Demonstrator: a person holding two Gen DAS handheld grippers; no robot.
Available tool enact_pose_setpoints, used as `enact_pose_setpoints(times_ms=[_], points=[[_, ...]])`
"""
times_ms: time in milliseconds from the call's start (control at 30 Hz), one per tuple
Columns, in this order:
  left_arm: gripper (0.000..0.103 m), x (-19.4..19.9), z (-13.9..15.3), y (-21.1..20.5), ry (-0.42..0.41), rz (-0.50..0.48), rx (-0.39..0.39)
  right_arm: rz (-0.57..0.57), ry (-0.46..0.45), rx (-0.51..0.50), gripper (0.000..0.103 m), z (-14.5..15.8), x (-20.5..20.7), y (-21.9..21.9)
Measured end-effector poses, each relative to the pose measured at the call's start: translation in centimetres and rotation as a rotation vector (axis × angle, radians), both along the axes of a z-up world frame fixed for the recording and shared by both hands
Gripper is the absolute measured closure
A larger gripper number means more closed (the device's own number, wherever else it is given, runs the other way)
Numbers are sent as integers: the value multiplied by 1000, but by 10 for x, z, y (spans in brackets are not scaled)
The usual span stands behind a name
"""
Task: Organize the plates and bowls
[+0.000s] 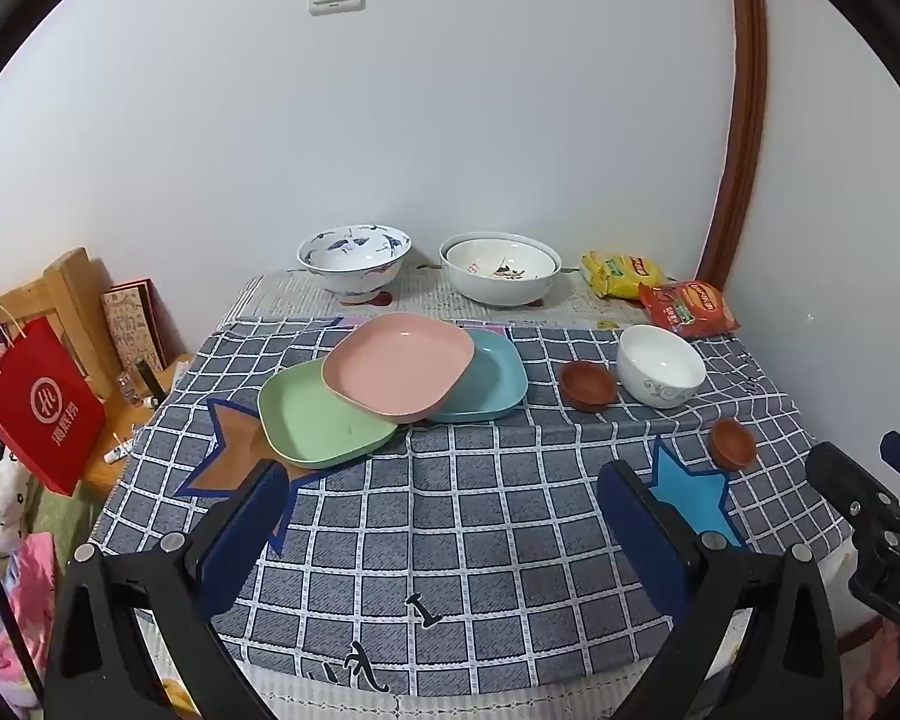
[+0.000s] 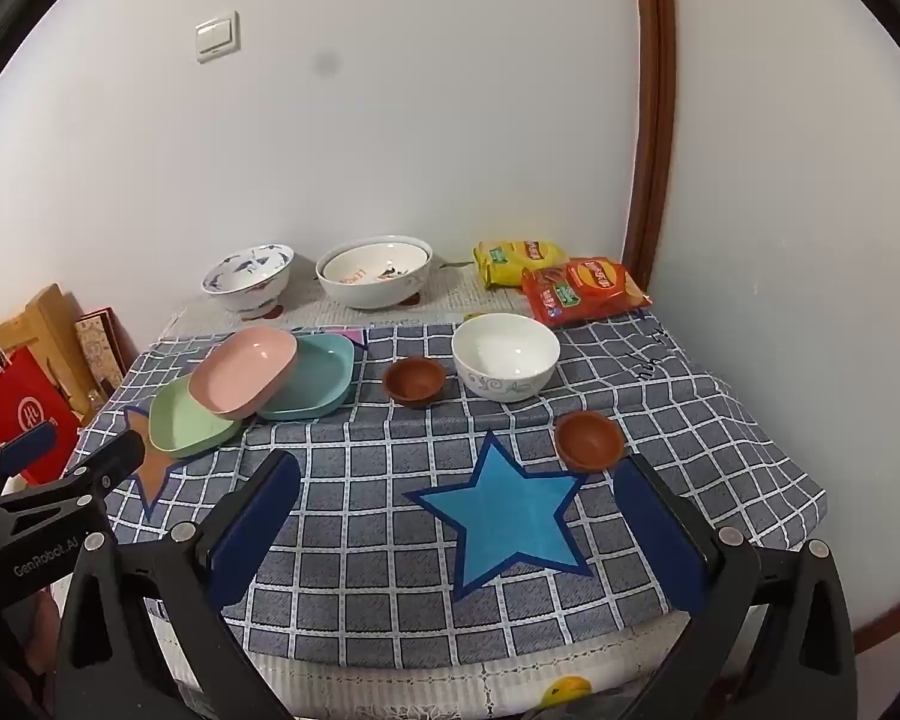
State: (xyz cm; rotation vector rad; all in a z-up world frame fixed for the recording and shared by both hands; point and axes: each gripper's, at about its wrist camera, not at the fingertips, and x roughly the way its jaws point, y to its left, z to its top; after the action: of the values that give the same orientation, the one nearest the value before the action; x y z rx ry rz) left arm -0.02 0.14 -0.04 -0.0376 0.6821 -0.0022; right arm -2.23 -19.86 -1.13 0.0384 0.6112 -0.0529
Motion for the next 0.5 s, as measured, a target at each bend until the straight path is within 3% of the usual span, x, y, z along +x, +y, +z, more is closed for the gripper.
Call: enact_pose_setpoints(times_ms=[233, 500], points=[[0, 1, 14, -3, 4, 3, 23, -13, -11, -12, 0, 1, -8, 4], [0, -2, 9, -6, -10, 15, 34, 7, 12, 13, 0, 9, -9, 3]])
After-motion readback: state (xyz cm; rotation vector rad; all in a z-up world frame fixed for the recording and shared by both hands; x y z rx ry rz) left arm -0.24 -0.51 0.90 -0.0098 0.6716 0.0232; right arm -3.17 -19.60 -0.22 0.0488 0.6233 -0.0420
